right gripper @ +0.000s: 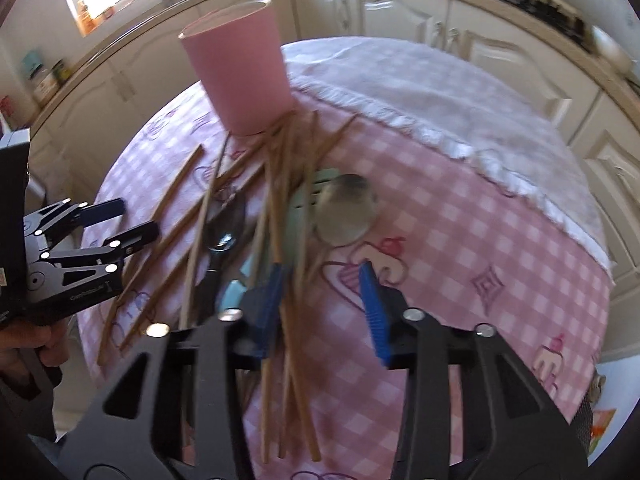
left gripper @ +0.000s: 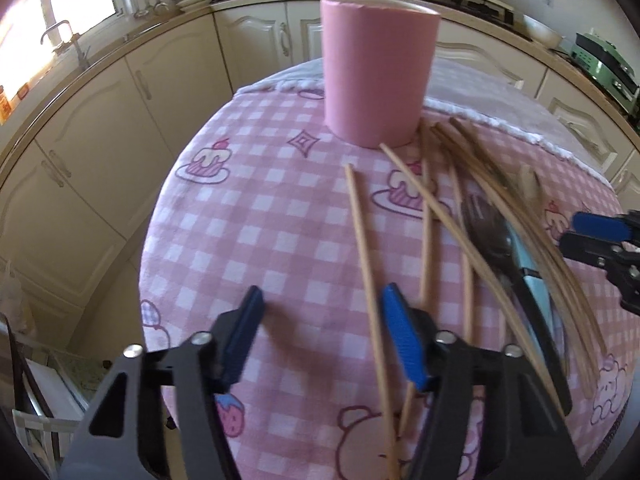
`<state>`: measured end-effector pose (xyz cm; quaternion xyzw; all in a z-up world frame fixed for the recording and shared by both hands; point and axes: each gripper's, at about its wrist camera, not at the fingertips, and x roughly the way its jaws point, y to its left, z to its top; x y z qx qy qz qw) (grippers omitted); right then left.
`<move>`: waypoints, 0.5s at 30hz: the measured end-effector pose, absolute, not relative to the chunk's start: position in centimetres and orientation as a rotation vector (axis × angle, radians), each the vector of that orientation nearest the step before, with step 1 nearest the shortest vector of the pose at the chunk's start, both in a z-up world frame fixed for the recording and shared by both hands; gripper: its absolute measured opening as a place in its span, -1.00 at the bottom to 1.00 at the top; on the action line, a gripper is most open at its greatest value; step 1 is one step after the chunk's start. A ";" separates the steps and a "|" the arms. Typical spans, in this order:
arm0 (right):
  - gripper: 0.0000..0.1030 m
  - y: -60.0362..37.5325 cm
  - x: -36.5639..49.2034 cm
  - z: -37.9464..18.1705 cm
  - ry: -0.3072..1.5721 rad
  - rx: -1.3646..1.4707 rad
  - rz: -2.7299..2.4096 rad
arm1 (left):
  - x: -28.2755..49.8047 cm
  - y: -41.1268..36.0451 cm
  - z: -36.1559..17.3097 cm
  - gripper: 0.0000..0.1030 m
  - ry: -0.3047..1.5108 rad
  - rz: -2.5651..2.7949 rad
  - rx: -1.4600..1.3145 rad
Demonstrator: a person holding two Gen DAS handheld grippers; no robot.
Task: Organize utensils
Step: 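Move the right tool down to the chopstick pile and close on one chopstick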
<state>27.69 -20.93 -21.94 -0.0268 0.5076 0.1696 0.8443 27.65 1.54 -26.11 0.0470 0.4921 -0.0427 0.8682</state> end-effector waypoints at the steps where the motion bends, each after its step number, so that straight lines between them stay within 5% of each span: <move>1: -0.29 -20.7 27.8 -21.9 1.076 -0.069 0.367 | 27.6 1.3 -26.1 0.03 1.029 -0.093 0.100; 10: -0.35 -20.7 29.2 -22.6 1.121 -0.069 0.372 | 27.6 1.0 -26.1 0.00 1.020 -0.097 0.098; 15: -0.71 -20.2 29.2 -22.9 1.140 -0.082 0.389 | 27.7 1.2 -26.1 0.00 1.018 -0.100 0.102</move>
